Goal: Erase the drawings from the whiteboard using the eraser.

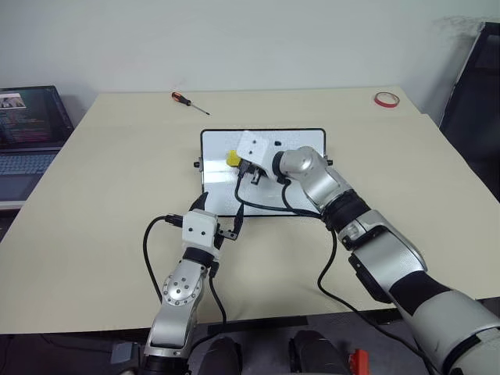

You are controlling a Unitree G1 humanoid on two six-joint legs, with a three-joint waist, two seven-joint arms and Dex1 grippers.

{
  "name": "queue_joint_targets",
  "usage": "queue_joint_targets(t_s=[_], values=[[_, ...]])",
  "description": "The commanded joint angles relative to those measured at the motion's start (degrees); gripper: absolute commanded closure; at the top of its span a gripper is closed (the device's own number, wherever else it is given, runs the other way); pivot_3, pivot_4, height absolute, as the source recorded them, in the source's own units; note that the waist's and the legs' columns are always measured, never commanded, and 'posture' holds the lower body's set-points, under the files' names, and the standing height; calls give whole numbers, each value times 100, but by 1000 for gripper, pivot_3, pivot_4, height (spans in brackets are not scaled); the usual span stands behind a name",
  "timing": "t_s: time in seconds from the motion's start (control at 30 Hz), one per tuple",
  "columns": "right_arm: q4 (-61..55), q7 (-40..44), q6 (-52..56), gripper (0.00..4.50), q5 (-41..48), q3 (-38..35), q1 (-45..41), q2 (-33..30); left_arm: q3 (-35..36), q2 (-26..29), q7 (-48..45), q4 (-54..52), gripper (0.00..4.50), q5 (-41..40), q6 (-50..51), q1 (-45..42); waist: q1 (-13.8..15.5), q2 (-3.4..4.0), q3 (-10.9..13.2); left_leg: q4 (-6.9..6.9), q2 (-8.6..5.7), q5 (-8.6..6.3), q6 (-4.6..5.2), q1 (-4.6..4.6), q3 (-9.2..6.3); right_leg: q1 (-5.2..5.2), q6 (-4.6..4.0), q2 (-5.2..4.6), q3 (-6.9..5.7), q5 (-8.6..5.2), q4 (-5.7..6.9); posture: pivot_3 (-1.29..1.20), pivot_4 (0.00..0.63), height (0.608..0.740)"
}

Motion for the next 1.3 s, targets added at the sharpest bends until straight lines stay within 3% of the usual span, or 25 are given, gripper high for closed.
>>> queue_joint_targets(t_s=[0.03,0.13,0.4,0.53,0.67,1.03,1.3], values=[[10,278,332,3535,-181,186,282,-19,1,-7,41,-128,0,41,-146,-40,0,0,0,-2,0,0,0,0,1,0,0,0,-1,0,0,0,150,740],[96,256,314,3535,-208,184,207,28,7,-12,46,-121,0,52,-145,-50,0,1,1,-2,0,0,-1,0,-1,0,0,0,-2,0,0,0,150,740],[1186,-1079,-247,3535,-46,-418,-762,290,5,-35,58,-177,0,85,-122,7,-74,3,50,1,3,1,0,0,-4,-1,-3,0,1,-2,0,0,150,740],[1503,-1254,-439,3535,-55,-492,-892,345,17,-34,62,-186,0,90,-112,9,-67,-13,74,4,0,0,-2,-30,-13,-22,-21,-1,0,7,0,0,150,740],[1518,-951,-429,3535,-157,-361,-738,396,19,-29,55,-202,0,87,-98,21,-66,-13,72,4,1,2,-4,-109,-11,-107,-29,-2,-6,15,13,0,150,740],[745,275,-21,3535,-391,153,-57,286,17,-29,53,-187,0,92,-74,-22,-94,-12,70,6,2,2,-5,-90,-17,-88,-32,-2,-11,16,13,0,150,740],[562,467,230,3535,-376,86,-35,135,-2,-52,68,-143,0,107,-73,-73,-47,-12,70,8,0,3,-7,-91,-25,-86,-32,-3,-13,16,12,0,150,740]])
